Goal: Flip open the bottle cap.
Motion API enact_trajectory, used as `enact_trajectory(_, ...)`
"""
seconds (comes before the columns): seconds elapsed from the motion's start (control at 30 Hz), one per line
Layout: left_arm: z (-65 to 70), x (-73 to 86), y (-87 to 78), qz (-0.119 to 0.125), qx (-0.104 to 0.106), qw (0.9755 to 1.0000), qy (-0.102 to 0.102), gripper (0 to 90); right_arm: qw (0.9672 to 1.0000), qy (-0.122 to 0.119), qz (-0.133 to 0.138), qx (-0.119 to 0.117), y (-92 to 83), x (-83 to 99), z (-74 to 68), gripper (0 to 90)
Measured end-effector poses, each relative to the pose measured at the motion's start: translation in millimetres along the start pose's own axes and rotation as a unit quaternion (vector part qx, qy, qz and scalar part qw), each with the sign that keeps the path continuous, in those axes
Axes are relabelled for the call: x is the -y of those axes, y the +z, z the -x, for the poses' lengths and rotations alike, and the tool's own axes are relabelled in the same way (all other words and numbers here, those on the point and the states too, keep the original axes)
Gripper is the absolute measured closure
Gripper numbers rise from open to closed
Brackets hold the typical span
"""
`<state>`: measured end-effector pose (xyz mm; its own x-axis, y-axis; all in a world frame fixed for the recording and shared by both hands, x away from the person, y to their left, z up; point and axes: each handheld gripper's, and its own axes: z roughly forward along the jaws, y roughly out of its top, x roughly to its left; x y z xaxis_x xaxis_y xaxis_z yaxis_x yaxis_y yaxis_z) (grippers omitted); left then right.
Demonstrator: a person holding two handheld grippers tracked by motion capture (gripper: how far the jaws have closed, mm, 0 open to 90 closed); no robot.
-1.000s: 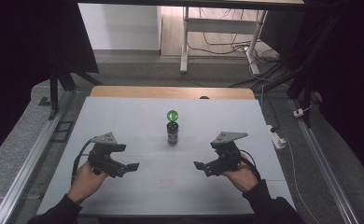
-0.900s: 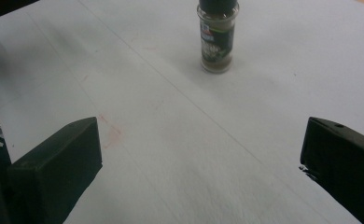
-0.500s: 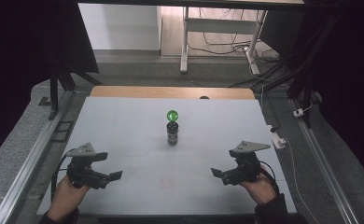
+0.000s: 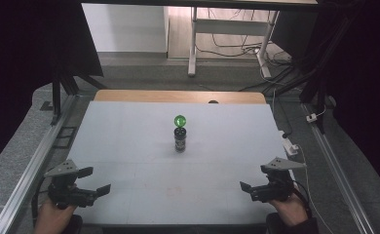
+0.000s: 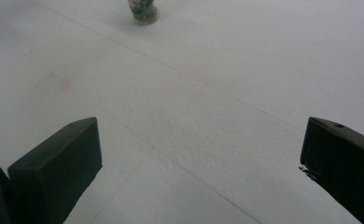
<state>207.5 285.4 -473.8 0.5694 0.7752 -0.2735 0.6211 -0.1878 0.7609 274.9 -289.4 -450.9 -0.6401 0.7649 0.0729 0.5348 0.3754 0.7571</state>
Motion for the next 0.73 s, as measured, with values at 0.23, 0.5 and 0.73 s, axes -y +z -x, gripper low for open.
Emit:
enact_trajectory(0.23,-3.1,11.7,-8.5,-0.009,-0.025,0.9996,-0.009,0.0,0.9996,0.021,-0.012,0.016,-10.3,14.0,8.1,0.0)
enact_trajectory(0.5,0.0,16.9,-13.9,-0.03,-0.05,0.9982,-0.009,0.0,0.9988,0.031,-0.029,0.026,-17.8,22.8,12.0,0.0)
enact_trajectory(0.73,-1.7,17.4,-14.5,-0.03,-0.049,0.9982,-0.019,0.0,0.9984,0.032,-0.038,0.027,-17.9,24.1,11.8,0.0)
